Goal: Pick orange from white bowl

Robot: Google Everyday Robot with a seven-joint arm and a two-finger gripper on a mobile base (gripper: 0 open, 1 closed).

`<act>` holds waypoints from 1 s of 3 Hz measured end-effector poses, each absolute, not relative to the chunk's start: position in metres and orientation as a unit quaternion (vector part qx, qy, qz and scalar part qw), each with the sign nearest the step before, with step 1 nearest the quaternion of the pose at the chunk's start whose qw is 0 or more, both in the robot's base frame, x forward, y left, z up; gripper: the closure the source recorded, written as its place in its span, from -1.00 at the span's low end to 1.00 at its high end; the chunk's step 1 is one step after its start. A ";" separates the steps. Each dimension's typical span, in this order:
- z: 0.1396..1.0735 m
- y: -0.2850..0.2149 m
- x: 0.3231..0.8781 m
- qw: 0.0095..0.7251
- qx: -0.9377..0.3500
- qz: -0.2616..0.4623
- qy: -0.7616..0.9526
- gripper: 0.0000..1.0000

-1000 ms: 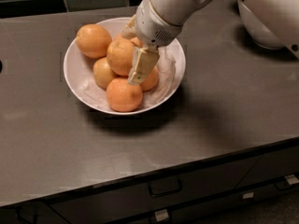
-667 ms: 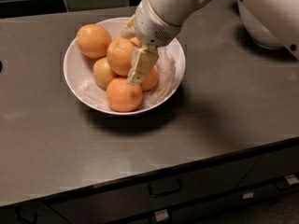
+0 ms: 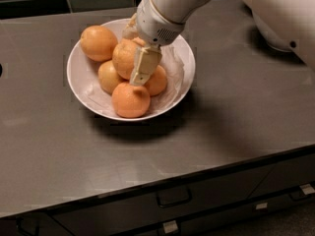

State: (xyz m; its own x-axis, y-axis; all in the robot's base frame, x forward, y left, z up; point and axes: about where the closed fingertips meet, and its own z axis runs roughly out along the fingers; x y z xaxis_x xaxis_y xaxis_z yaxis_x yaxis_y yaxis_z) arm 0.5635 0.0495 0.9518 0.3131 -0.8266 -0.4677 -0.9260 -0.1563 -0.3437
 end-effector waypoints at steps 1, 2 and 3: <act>0.949 0.052 0.566 0.288 -0.758 0.081 0.580 -0.46; 0.943 0.048 0.563 0.280 -0.755 0.078 0.588 -0.38; 0.938 0.041 0.559 0.270 -0.751 0.071 0.598 -0.34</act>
Offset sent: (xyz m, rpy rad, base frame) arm -0.0017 -0.0102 -0.0177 -0.0454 0.0247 -0.0439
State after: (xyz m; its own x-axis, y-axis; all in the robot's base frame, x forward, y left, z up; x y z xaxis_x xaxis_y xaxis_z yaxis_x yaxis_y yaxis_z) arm 0.5588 0.0415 0.9377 0.2745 -0.8599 -0.4303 -0.9368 -0.1383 -0.3212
